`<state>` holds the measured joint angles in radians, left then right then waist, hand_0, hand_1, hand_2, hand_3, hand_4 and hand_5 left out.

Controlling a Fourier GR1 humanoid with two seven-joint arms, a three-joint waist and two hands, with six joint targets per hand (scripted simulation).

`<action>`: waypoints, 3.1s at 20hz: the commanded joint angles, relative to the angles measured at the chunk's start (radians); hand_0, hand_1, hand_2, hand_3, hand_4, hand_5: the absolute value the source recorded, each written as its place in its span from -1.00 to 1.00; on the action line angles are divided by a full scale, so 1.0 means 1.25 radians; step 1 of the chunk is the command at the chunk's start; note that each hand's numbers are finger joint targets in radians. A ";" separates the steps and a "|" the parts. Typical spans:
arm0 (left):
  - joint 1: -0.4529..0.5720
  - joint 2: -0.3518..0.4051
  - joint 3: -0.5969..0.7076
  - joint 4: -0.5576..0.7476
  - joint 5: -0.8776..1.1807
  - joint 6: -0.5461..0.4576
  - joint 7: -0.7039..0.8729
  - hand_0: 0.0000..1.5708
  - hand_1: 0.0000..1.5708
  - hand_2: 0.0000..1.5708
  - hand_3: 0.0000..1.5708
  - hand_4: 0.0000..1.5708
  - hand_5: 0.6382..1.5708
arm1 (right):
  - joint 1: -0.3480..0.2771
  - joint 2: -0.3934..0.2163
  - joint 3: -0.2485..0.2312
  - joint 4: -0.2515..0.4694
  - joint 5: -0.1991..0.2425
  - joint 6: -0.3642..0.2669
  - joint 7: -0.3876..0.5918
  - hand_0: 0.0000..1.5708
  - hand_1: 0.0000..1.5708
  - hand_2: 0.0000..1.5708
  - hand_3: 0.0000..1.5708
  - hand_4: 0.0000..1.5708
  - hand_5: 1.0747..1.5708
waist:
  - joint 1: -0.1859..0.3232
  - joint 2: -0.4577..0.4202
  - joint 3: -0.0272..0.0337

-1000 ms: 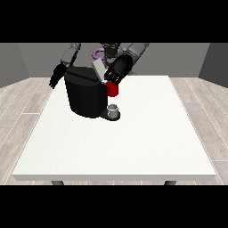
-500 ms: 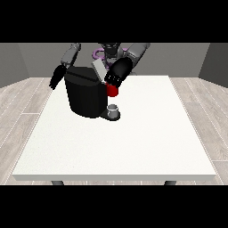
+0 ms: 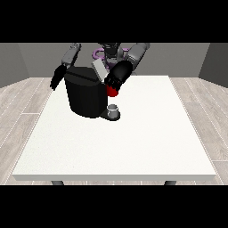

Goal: Insert the coffee pod into the coffee machine and close the lid

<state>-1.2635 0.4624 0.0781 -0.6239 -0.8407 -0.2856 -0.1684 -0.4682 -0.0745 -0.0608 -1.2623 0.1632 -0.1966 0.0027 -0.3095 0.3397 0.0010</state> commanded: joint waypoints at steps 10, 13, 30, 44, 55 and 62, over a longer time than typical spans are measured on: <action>0.007 0.021 0.022 0.011 -0.013 0.083 -0.058 0.57 0.57 0.54 0.23 -1.00 1.00 | -0.023 -0.028 0.001 -0.041 0.000 0.025 0.038 -1.00 -1.00 -1.00 -1.00 -0.73 1.00 | -0.032 0.032 -0.0008; -0.025 0.033 0.018 0.002 -0.022 0.082 -0.070 0.56 0.56 0.49 0.13 -1.00 1.00 | -0.039 0.004 0.019 -0.032 0.031 -0.021 0.030 -1.00 -1.00 -1.00 -1.00 -0.79 1.00 | -0.017 0.053 -0.0007; -0.020 0.085 0.010 0.008 -0.063 0.083 -0.115 -1.00 -1.00 -0.33 -0.42 -1.00 1.00 | -0.027 -0.014 0.015 -0.028 0.023 0.006 0.037 -1.00 -1.00 -1.00 -1.00 -0.82 1.00 | -0.007 0.044 -0.0007; 0.193 -0.060 -0.011 -0.007 -0.029 0.045 -0.102 -1.00 -1.00 -0.78 -1.00 -1.00 1.00 | 0.159 0.020 0.014 0.010 0.000 0.007 0.000 -1.00 -1.00 -1.00 -1.00 -1.00 1.00 | 0.108 -0.211 -0.0009; 0.417 -0.324 0.268 0.034 0.338 0.018 -0.139 -1.00 -1.00 -1.00 -1.00 -0.65 1.00 | 0.227 0.025 0.007 -0.024 -0.073 0.084 -0.036 -1.00 -1.00 -1.00 -1.00 -1.00 1.00 | 0.268 -0.454 -0.0017; 0.540 -0.324 0.236 -0.001 0.341 -0.018 -0.147 -1.00 -1.00 -1.00 -1.00 -0.44 1.00 | 0.204 -0.054 0.012 -0.070 -0.074 0.161 -0.017 -1.00 -1.00 -1.00 -1.00 -0.80 1.00 | 0.323 -0.489 -0.0007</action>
<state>-0.6513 0.0629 0.3782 -0.6036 -0.4327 -0.2843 -0.3515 -0.1927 -0.0838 -0.0419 -1.3243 0.0832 -0.0624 -0.0191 0.0599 -0.2561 -0.0005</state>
